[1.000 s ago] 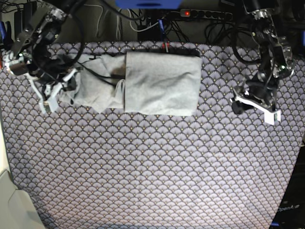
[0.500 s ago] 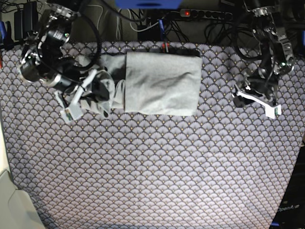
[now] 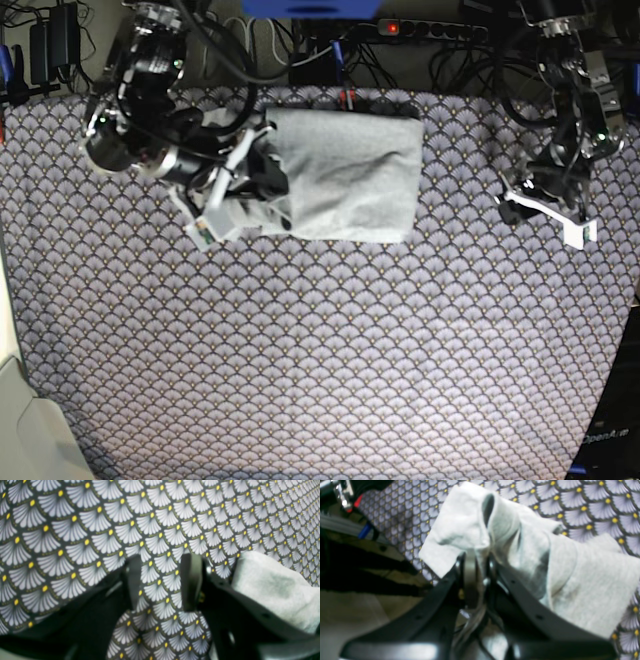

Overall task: Fold the T-shirt properly
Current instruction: 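Release the right gripper and move it to the strip's loose end, then fold the loose end over the bundle with the right gripper and release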

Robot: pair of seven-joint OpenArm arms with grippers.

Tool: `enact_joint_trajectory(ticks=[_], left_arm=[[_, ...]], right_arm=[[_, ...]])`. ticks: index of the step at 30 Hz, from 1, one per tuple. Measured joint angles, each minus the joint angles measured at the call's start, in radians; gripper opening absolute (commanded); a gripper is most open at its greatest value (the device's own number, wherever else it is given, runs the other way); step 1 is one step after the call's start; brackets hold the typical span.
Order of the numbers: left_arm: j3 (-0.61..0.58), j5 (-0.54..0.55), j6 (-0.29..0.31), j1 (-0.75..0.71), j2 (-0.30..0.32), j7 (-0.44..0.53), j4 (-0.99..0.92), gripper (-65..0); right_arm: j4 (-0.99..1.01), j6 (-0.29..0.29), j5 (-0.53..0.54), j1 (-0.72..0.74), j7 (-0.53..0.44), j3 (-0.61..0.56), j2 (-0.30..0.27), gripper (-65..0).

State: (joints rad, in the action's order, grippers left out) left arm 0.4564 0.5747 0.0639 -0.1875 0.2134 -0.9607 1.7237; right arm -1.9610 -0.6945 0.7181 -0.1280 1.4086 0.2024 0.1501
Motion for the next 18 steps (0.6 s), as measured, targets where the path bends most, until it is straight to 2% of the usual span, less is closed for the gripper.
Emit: enact_joint_trajectory(ticks=[6,12,18], left_arm=[[-0.004,0.004,0.0,0.003,-0.004,0.0,0.0,-39.9],[-0.005,0.007,0.0,0.003,-0.004,0.0,0.0,-39.9],[-0.006,0.007,0.0,0.002,-0.004,0.0,0.0,-39.9]], right_arm=[[0.084,0.0,0.003,0.003,-0.105,-0.144,0.001,-65.0],[0.144,0.0,0.004,0.012,-0.22,-0.239,0.0,-65.0],[0.309,0.0,0.012,0.127,-0.266,-0.297,0.0,-65.0]])
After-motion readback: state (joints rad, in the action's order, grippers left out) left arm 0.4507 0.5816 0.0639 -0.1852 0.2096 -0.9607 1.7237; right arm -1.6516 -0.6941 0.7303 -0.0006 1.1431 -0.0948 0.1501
